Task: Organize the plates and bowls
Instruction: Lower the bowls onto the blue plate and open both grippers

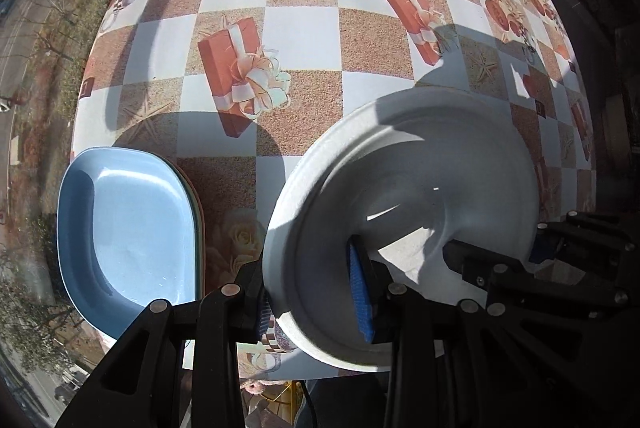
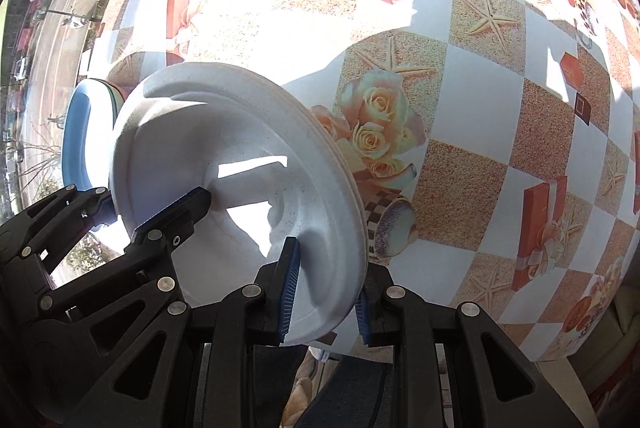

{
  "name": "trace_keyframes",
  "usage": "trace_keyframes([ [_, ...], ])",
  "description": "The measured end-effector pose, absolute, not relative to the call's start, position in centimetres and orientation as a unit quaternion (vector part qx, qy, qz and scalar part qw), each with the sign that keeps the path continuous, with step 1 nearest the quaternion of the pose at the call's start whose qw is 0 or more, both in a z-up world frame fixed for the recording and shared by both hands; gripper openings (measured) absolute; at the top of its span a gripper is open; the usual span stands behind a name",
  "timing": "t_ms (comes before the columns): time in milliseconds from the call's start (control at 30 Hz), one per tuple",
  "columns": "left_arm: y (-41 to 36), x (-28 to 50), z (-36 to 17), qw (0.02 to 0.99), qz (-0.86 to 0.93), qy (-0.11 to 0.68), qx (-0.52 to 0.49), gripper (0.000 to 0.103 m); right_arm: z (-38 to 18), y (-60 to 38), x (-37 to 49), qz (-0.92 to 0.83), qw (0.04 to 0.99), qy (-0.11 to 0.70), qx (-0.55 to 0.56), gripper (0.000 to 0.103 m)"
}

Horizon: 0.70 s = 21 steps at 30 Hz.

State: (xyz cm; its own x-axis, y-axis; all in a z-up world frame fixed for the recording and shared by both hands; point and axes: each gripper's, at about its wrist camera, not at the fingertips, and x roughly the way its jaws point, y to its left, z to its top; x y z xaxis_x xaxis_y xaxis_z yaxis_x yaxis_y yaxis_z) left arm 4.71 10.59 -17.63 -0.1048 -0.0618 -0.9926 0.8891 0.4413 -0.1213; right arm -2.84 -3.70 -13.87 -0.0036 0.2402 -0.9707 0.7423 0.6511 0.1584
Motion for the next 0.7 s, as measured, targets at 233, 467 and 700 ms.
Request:
trace_keyframes([
  [233,12.1,8.1,-15.4,0.622,-0.386,0.616,0.290,0.036,-11.6,-3.4,0.3,-0.197,0.630,0.678,0.324,0.028],
  [467,15.2,10.9,-15.1,0.654,-0.341,0.628,0.248,0.036,-10.2,-2.1,3.8,-0.170,0.650,0.682,0.288,0.027],
  [700,19.4,14.0,-15.6,0.677,-0.284,0.642,0.222,0.035,-10.5,1.0,7.8,-0.126,0.663,0.691,0.259,0.027],
])
